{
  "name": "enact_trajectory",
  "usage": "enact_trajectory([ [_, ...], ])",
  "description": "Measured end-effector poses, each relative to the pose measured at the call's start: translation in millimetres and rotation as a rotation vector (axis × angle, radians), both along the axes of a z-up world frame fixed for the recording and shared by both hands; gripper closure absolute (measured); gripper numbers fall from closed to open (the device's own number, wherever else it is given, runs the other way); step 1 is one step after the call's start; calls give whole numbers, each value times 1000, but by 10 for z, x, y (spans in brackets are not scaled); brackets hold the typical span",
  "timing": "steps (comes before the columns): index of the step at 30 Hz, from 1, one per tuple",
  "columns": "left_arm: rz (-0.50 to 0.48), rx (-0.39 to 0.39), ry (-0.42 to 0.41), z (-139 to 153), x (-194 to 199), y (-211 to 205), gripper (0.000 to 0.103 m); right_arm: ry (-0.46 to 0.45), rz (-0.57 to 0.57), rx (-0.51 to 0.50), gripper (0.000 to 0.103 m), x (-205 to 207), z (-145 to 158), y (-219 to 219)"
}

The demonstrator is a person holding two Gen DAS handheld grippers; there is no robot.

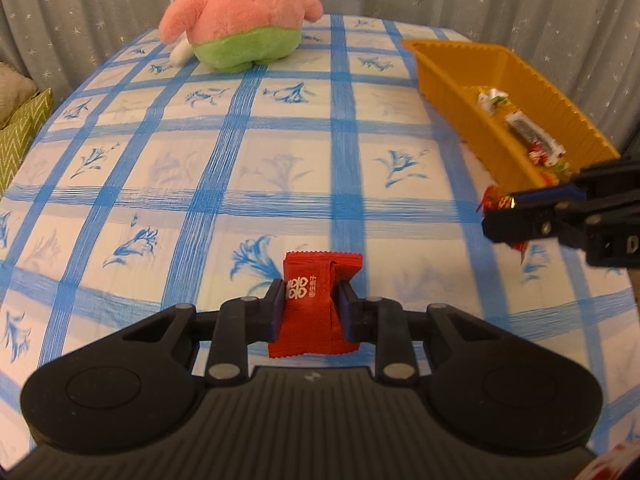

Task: Organize snacks
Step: 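Carry the red bag and red candy over the orange tray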

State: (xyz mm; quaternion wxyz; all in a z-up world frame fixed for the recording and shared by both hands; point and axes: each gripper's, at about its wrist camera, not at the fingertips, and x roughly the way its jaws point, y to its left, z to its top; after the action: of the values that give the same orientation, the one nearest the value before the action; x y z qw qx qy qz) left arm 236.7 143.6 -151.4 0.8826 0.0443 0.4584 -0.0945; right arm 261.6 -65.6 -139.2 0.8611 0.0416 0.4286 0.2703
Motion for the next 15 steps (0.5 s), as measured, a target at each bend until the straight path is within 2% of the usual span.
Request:
enact_trajectory([
  [7,-2,-22,-37,348,-267,-299,78,-8,-41,20,81,-331,121,-351],
  [15,-63,-45,-94,645,-454,-811,78,-27,-107,31,81,-602,258,-838],
])
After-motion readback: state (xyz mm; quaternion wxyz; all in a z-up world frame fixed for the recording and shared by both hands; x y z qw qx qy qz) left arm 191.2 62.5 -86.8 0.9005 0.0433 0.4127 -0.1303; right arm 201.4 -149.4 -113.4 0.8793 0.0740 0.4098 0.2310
